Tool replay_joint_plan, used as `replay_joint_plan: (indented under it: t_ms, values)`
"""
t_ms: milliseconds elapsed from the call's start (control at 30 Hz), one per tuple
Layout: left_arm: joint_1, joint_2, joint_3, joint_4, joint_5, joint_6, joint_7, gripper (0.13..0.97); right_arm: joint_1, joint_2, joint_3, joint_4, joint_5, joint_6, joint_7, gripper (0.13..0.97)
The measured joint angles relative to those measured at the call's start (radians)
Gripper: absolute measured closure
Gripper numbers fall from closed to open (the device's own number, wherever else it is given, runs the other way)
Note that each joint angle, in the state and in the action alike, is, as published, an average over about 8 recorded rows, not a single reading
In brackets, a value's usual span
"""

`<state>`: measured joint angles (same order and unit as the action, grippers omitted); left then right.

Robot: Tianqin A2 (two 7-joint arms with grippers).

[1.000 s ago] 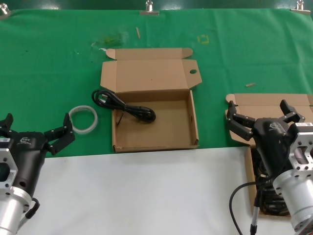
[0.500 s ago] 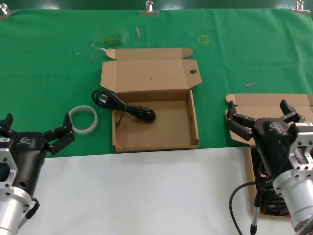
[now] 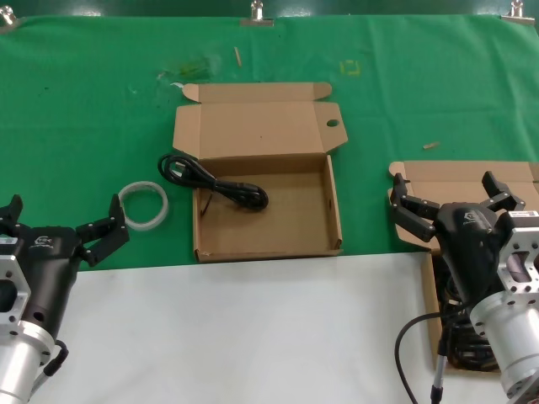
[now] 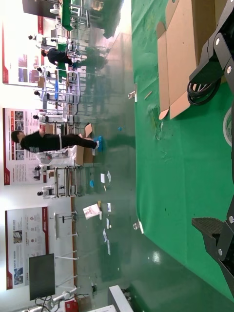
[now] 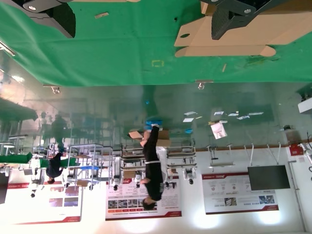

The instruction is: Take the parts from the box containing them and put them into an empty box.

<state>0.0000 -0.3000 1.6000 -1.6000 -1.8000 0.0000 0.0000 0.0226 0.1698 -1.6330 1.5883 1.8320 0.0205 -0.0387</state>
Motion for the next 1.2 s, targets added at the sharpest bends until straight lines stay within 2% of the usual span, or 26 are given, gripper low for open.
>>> replay_joint_plan:
  t_ms: [1200]
  values:
    - [0.0, 0.0, 0.0, 0.0, 0.0, 0.0, 0.0, 0.132, 0.0, 0.0, 0.0, 0.0, 0.0, 0.0, 0.0, 0.129]
